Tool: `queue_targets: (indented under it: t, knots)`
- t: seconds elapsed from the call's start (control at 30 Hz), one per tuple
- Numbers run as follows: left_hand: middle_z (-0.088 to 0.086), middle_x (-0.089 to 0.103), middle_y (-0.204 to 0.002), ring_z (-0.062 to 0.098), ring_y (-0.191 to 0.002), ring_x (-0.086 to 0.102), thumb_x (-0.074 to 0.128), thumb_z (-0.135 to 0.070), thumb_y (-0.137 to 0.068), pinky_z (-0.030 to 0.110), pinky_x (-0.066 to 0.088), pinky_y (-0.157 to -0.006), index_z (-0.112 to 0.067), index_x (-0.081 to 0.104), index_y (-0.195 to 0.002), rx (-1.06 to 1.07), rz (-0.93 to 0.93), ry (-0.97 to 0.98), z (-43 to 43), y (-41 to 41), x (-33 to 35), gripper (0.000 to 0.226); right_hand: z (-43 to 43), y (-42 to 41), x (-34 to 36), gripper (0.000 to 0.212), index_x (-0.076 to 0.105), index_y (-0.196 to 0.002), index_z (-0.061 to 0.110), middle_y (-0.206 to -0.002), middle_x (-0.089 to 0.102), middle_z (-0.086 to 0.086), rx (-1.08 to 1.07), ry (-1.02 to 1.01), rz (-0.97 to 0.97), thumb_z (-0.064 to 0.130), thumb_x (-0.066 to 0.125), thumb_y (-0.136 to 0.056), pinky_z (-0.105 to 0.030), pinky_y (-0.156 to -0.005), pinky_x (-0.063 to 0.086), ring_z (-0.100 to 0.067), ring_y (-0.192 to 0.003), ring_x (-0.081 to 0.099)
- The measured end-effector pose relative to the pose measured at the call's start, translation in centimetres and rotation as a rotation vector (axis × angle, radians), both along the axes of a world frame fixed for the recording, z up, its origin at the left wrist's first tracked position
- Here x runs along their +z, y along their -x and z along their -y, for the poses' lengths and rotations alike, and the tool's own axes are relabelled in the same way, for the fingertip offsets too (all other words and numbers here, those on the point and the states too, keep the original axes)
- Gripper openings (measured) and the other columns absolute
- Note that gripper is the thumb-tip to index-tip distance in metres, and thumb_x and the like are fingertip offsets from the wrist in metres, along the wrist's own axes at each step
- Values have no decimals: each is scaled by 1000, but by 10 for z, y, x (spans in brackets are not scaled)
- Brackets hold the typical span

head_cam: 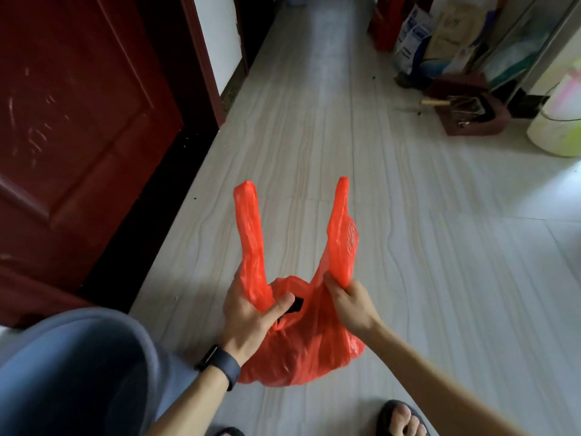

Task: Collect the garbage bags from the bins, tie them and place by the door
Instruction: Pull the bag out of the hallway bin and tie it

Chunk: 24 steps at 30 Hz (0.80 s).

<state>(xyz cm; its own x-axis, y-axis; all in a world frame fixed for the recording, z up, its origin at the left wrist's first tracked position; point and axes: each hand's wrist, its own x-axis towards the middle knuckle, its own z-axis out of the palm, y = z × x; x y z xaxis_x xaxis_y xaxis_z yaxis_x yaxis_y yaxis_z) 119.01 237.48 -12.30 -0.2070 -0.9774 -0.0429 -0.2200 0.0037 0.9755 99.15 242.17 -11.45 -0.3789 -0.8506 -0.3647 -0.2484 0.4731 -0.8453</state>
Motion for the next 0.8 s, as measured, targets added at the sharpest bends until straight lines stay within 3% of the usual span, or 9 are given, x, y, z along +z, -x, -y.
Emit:
queue_targets:
  t: [0.07, 0.17, 0.23, 0.3, 0.4, 0.47, 0.57, 0.7, 0.8]
  knots:
    - [-10, 70, -93, 13, -94, 69, 77, -59, -74, 40, 55, -90, -31, 63, -110, -99, 32, 20, -7, -2, -13, 48, 2, -1, -3, 47, 56, -73, 3, -64, 49, 1, -33, -10, -7, 41, 45, -100, -33, -58, 38, -14, -59, 45]
    - [-17, 68, -112, 1, -107, 63, 52, -54, -93, 10, 42, -94, -39, 67, -110, -117, 202, 183, -11, 4, -24, 27, 3, -3, -7, 37, 53, -68, 17, -61, 51, 2, -90, -45, -7, 37, 44, -97, -35, -60, 42, -16, -57, 47]
    - [-13, 69, -115, 5, -112, 62, 43, -55, -95, 11, 41, -95, -27, 71, -105, -60, 265, 225, -15, 15, -24, 41, 4, -3, -12, 30, 58, -73, 15, -68, 61, 1, -20, -116, -41, 31, 44, -94, -36, -68, 48, -22, -65, 58]
    - [-21, 69, -116, -3, -116, 59, 37, -60, -96, 11, 41, -96, -28, 72, -103, 23, 170, 162, -21, 29, -19, 48, 2, -5, -17, 23, 67, -90, 12, -87, 72, -5, 121, -205, -77, 21, 45, -91, -36, -78, 52, -25, -85, 67]
    - [-15, 75, -82, 4, -89, 70, 33, -60, -99, 24, 50, -84, -32, 71, -76, 126, -53, -100, -29, 55, -11, 53, -4, -7, -27, 25, 72, -95, 9, -93, 73, -7, 221, -300, -62, 15, 48, -91, -31, -79, 50, -20, -89, 66]
    - [10, 57, -50, 27, -55, 63, 36, -62, -97, 34, 52, -59, -13, 54, -64, 234, -209, -357, -30, 64, -9, 61, -10, -7, -29, 24, 71, -81, 13, -79, 67, -3, 133, -310, 62, 15, 50, -93, -28, -68, 46, -16, -73, 61]
    - [0, 28, -37, 17, -28, 32, 36, -52, -102, 21, 28, -35, -14, 43, -66, 268, -352, -638, -32, 59, -19, 53, -18, -7, -33, 25, 68, -91, 2, -82, 74, -10, -305, -293, 472, 16, 48, -95, -34, -69, 57, -30, -70, 70]
    - [-4, 25, -37, 10, -29, 24, 37, -44, -101, 23, 18, -37, -15, 39, -61, 178, -389, -809, -33, 49, -36, 49, -29, -20, -33, 31, 61, -102, -5, -100, 76, -17, -625, -184, 1161, 19, 42, -96, -53, -71, 59, -42, -73, 73]
    - [-2, 30, -47, 13, -38, 28, 36, -43, -98, 26, 27, -45, -12, 50, -76, 166, -517, -820, -36, 52, -34, 41, -28, -19, -34, 24, 56, -77, 10, -54, 56, -4, -721, -123, 1180, 13, 39, -94, -27, -48, 50, -19, -40, 54]
